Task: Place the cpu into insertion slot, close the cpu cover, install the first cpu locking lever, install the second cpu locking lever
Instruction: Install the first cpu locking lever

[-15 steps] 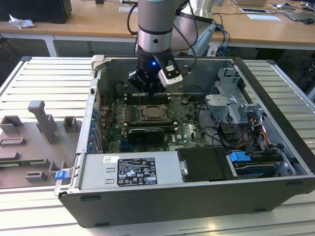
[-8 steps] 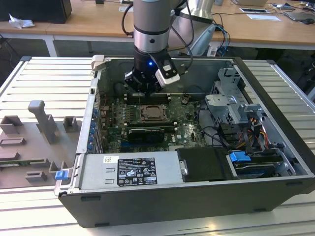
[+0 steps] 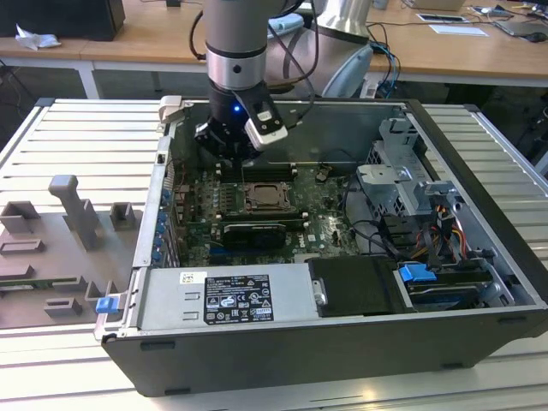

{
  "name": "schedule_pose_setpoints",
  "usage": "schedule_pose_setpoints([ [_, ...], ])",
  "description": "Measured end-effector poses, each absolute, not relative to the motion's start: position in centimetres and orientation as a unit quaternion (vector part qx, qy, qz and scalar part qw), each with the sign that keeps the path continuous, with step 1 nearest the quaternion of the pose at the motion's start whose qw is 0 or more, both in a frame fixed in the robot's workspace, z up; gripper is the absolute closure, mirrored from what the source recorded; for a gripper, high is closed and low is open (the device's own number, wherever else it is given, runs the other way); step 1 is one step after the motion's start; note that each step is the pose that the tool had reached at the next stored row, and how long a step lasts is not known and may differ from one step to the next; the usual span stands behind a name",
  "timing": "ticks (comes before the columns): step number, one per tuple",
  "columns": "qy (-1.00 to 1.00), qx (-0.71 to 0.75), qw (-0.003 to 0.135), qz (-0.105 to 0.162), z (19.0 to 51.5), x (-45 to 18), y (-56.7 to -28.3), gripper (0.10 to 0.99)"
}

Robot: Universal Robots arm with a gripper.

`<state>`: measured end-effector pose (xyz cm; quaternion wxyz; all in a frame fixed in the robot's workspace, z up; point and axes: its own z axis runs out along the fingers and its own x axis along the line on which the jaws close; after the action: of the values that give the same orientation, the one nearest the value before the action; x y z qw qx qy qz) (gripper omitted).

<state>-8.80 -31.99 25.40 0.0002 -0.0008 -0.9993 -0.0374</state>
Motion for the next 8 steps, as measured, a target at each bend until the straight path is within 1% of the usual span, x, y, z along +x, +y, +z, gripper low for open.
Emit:
schedule_pose_setpoints([
  [8, -0.999, -0.001, 0.000, -0.038, 25.4, -9.3, -30.3, 0.976],
])
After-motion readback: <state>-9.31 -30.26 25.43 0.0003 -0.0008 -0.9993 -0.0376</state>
